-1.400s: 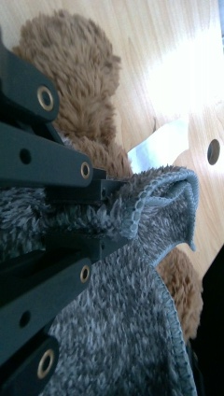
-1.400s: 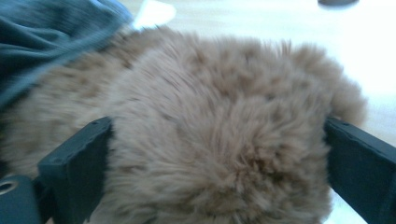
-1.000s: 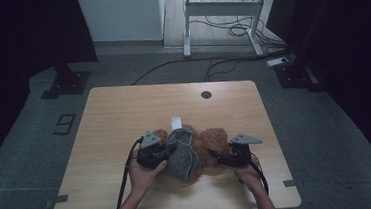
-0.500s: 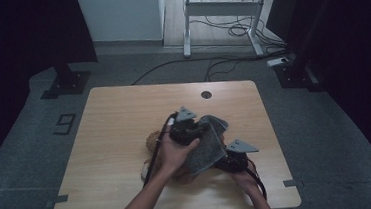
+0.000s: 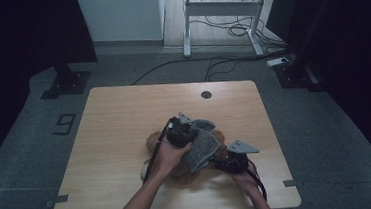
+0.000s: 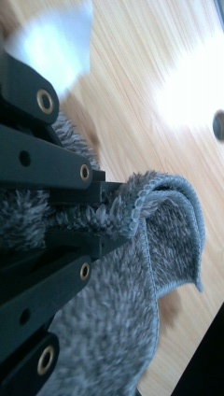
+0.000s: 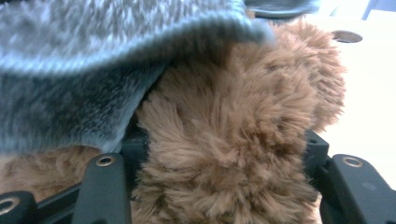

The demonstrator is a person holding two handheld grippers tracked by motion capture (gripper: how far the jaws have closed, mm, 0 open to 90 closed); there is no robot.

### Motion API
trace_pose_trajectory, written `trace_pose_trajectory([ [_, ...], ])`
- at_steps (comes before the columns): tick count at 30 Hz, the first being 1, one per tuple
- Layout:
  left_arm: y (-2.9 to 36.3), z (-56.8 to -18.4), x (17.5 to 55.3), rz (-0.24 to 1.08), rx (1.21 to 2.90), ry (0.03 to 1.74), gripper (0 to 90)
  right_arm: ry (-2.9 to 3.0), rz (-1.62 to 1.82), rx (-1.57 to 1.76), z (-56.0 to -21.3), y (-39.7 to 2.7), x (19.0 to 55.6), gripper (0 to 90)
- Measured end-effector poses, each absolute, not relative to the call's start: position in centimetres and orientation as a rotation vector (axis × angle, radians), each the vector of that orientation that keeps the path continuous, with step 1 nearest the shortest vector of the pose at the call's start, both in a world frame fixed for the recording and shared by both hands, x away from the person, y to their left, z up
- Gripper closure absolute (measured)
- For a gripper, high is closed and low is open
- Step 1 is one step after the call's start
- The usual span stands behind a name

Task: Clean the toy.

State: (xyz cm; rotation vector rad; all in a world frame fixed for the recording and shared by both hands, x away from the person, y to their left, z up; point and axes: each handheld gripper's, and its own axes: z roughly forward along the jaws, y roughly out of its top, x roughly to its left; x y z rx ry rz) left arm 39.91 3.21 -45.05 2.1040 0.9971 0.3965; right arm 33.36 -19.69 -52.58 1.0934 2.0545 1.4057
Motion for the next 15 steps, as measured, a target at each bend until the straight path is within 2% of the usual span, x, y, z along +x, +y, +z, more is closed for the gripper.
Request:
trace_pose_trajectory([
  [3,5.6,-44.9,39.8,0.473,2.106,1.043,80.5,2.053,1.406,1.099,-52.6,-19.7,33.4,40.1],
  [8,10.4,-46.7,40.3,0.437,2.077,1.179,80.6,2.044,1.414,1.11,-52.7,-19.7,33.3,40.2],
  [15,14.5,-48.8,39.4,0.409,2.054,1.248,80.6,2.038,1.411,1.108,-52.7,-19.6,33.3,40.4],
])
